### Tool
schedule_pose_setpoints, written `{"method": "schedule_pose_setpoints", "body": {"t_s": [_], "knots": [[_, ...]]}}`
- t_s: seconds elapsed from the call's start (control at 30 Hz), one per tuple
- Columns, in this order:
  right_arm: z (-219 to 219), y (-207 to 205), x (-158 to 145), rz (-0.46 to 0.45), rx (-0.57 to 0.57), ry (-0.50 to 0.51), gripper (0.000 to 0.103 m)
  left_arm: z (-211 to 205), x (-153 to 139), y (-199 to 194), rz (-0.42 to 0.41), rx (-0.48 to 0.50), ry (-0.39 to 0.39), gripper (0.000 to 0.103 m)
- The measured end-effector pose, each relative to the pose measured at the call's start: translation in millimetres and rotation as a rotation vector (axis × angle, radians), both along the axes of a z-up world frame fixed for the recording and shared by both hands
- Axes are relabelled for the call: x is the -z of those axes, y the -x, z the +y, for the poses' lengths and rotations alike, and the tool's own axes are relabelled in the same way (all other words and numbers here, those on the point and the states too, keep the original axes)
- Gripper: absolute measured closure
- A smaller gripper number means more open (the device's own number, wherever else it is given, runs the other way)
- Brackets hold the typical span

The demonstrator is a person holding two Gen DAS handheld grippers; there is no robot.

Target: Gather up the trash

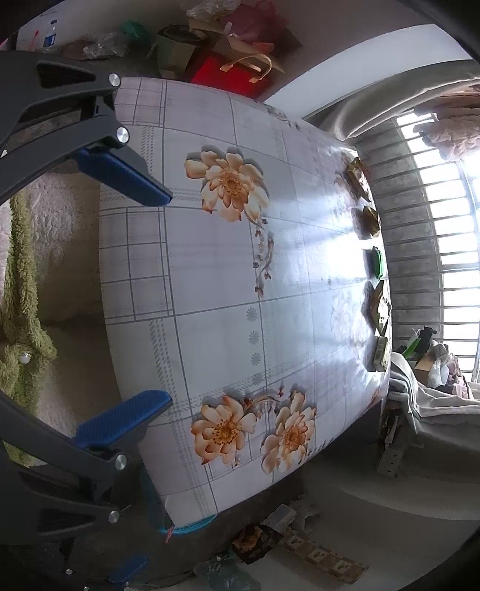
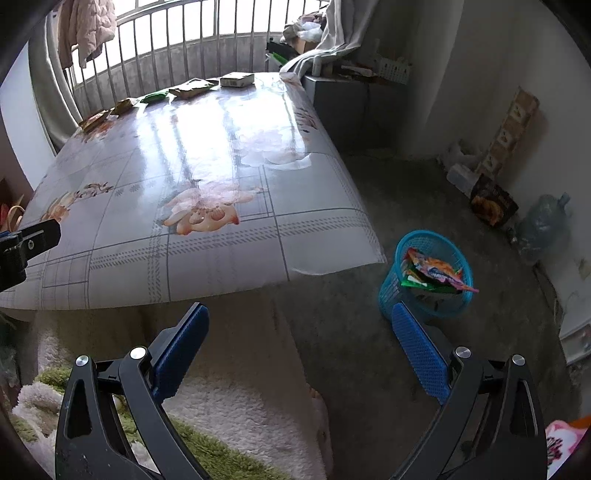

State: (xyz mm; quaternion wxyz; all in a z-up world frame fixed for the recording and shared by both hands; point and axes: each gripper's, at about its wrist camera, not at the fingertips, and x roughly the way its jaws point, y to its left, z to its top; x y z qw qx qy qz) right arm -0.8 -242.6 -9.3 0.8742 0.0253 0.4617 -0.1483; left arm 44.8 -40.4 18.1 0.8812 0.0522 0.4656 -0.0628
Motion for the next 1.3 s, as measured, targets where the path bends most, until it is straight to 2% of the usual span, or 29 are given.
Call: {"method": "schedule_pose_setpoints", "body": {"t_s": [1.3], "knots": [[0.5, -1.2, -4.9, -0.007, 0.008, -0.003, 0.008, 2.2, 2.5, 1.2, 0.015, -0.005, 0.007, 0.005]]}}
